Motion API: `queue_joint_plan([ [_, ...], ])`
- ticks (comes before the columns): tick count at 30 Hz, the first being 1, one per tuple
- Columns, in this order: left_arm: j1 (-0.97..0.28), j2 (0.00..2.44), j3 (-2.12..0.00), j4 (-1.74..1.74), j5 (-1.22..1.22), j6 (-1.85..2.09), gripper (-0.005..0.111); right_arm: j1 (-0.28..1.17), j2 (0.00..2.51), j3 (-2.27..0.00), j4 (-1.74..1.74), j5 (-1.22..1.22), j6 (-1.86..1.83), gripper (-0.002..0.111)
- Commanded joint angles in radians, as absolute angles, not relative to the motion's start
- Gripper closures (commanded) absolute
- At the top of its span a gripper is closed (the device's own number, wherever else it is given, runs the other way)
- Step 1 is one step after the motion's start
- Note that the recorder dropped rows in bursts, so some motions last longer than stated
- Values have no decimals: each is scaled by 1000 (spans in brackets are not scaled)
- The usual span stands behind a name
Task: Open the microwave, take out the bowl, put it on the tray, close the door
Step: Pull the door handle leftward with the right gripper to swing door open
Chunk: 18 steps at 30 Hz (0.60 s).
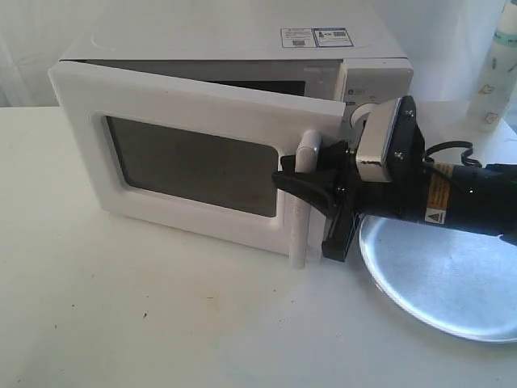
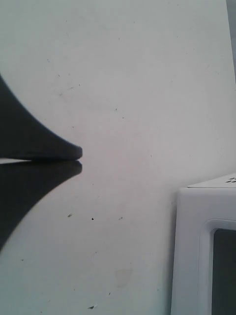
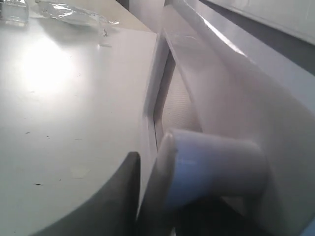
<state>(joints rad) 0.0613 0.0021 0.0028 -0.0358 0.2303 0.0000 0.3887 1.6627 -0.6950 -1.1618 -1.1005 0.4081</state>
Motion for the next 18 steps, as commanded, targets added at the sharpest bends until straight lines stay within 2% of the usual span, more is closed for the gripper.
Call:
queue_joint_plan([
  [1,57,0,0,-45,233,0,107,429,1637,-720,-1211,-1221,452,107],
  [2,57,0,0,-45,233,0,107,429,1637,-720,-1213,-1221,460,105],
  [4,57,0,0,-45,233,0,107,427,1637,-720,-1216,-1195,473,91],
  [5,57,0,0,-45,233,0,107,427,1637,-720,-1229,-1123,473,82],
  [7,57,0,0,-45,233,0,107,427,1626,-720,-1313,-970,473,70],
  [9,57,0,0,-45,233,0,107,427,1603,-720,-1433,-836,601,68],
  [13,57,0,0,-45,233,0,107,427,1548,-720,-1744,-780,971,68],
  [18,57,0,0,-45,233,0,107,427,1497,-676,-1744,-748,1138,69],
])
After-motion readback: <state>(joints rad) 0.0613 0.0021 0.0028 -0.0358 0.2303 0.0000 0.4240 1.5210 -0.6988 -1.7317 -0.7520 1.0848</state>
